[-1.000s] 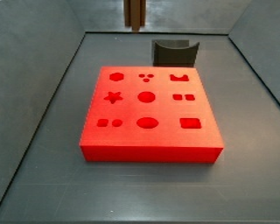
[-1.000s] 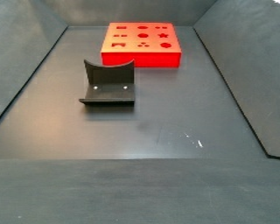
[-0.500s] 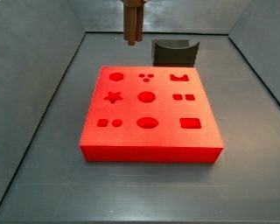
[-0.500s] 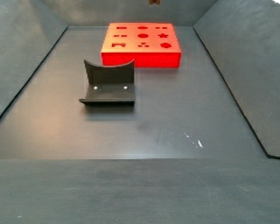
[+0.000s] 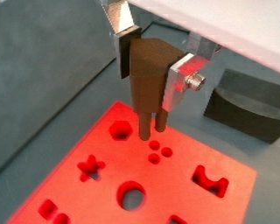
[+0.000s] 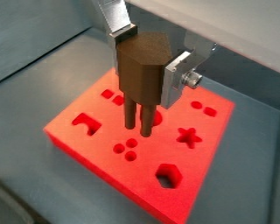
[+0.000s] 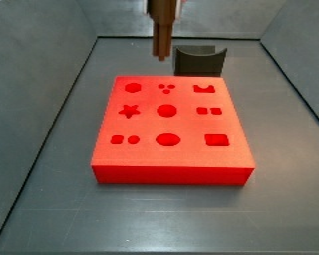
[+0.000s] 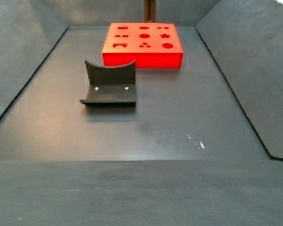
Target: Insert the 3 prong object.
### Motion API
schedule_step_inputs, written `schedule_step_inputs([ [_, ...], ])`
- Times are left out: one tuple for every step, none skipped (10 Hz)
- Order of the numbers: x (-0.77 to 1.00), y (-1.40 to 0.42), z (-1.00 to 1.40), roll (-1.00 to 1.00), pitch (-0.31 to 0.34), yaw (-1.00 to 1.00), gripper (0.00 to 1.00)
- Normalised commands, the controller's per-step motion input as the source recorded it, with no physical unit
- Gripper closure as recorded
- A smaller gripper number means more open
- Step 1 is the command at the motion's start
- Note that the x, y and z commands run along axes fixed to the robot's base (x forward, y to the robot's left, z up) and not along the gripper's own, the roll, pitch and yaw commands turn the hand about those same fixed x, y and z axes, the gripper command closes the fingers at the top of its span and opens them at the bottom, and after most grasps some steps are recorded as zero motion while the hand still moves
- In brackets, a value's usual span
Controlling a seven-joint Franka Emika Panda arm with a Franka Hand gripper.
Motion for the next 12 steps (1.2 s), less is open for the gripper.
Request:
schedule_step_inputs([
  [0.0, 0.0, -0.08, 0.0, 0.0, 0.07, 1.0],
  [0.0, -0.01, -0.11, 0.15, -0.006, 0.0, 1.0],
  [0.0, 0.0, -0.29, 0.19, -0.033, -0.01, 1.0],
  [0.07, 0.0, -0.59, 0.22, -0.136, 0.0, 1.0],
  [0.14, 0.01, -0.56, 0.23, -0.181, 0.0, 1.0],
  [0.15, 0.01, -0.57, 0.21, -0.146, 0.01, 1.0],
  [0.13, 0.01, -0.29, 0.04, -0.051, 0.05, 1.0],
  [0.13, 0.0, -0.04, 0.01, 0.0, 0.08, 1.0],
  [0.0, 0.0, -0.02, 0.0, 0.0, 0.0, 1.0],
  [0.03, 0.0, -0.19, 0.0, -0.027, 0.02, 1.0],
  [0.08, 0.0, -0.29, 0.03, -0.046, 0.0, 1.0],
  [0.08, -0.01, -0.33, 0.03, -0.066, 0.0, 1.0],
])
